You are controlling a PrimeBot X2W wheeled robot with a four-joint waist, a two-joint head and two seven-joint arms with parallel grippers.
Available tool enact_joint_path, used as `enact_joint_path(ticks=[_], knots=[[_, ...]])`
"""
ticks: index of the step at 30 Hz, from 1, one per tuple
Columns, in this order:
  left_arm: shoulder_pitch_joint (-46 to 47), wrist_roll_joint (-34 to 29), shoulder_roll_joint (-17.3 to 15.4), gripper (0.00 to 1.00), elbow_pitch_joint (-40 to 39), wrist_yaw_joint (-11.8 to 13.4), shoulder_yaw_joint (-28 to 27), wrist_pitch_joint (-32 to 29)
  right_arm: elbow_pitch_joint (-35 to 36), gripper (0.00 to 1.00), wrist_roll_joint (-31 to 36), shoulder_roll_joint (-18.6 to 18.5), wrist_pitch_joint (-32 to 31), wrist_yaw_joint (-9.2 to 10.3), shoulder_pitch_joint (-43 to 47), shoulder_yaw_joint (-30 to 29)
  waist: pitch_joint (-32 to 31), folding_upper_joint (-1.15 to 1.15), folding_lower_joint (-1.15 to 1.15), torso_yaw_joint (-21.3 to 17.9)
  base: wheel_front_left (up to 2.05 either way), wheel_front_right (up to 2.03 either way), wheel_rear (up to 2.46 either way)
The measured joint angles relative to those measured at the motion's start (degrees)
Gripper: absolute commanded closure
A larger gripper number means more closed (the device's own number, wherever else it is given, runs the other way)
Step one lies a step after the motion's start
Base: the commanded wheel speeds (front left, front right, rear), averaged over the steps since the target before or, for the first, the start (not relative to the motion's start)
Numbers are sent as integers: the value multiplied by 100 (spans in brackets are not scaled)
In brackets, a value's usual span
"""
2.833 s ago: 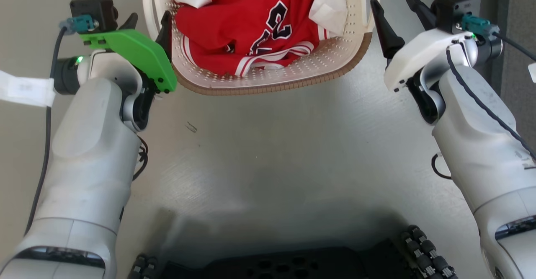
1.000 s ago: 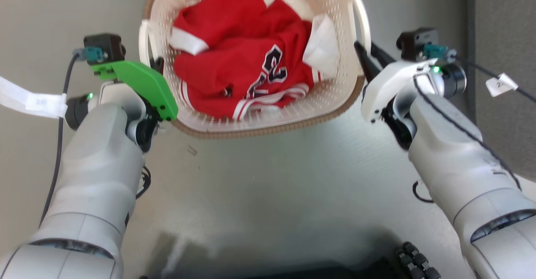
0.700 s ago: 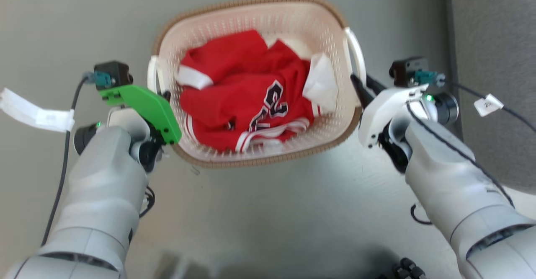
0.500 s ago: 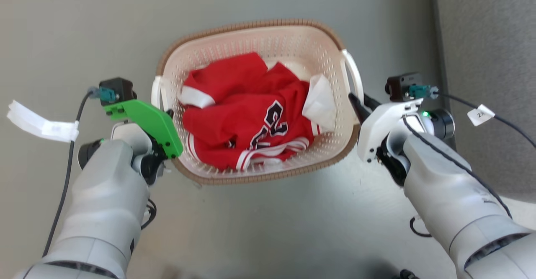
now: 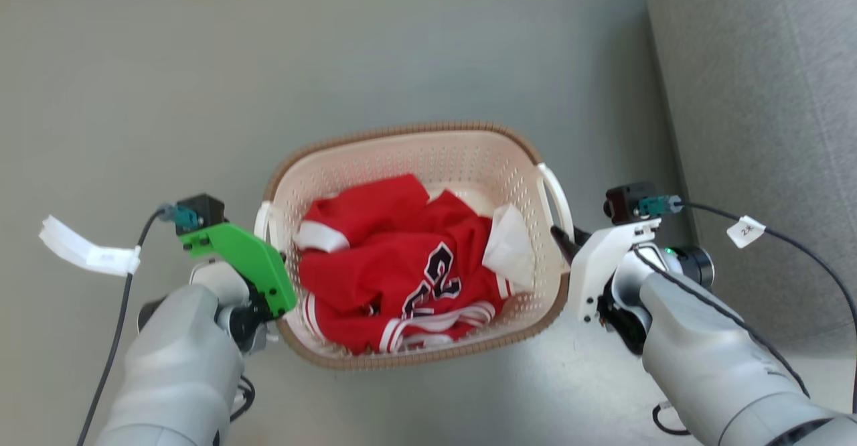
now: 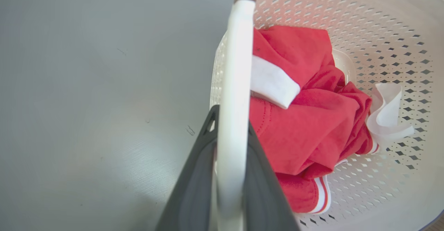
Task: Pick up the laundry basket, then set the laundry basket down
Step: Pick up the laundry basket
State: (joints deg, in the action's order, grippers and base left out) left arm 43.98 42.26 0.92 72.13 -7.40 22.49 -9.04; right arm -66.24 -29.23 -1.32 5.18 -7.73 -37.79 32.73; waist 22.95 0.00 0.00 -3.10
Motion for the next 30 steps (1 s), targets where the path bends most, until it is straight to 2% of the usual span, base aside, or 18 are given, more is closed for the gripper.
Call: enact_joint_path(ticks=[30], knots=[[-1172, 400, -7, 100, 170, -13, 44, -567, 97, 100, -888, 0, -1056, 0, 1048, 584, -1980, 0, 0, -88, 0, 0, 0]])
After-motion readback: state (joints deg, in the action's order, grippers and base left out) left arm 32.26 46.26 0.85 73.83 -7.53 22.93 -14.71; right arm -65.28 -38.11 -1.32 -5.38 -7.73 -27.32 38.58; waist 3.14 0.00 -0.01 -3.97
